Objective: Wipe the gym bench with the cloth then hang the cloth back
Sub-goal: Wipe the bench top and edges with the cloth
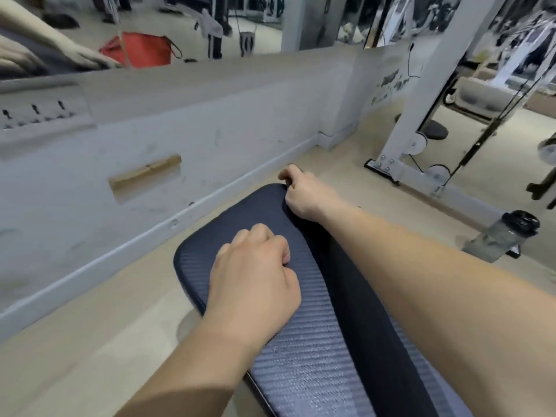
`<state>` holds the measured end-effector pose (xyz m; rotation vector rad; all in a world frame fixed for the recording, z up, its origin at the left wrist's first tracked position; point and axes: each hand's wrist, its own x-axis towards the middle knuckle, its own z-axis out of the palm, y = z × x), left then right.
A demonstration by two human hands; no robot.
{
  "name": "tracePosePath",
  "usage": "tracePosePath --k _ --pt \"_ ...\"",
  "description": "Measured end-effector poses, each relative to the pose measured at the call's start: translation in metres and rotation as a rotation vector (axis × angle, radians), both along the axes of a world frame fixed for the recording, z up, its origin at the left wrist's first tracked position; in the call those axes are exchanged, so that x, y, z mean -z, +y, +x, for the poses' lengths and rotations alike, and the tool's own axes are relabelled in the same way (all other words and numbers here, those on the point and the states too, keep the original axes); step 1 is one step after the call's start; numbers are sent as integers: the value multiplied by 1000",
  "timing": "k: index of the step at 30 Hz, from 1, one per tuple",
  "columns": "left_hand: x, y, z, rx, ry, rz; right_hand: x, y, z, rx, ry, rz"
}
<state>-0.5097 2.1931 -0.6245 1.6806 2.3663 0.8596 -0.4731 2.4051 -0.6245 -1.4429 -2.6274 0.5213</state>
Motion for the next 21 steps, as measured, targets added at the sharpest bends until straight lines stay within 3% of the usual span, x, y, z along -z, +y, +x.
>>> tracePosePath --k 5,10,18,21 --pt "6 -5 -10 39 12 47 -2 0 -34 -74 -2 -3" --pt "3 -11 -6 66 35 36 -4 -2 -15 -57 81 -2" --pt "-13 -24 36 195 20 47 -2 -3 102 164 155 -93" --pt "-28 -30 70 316 43 80 -4 -14 162 335 297 -113"
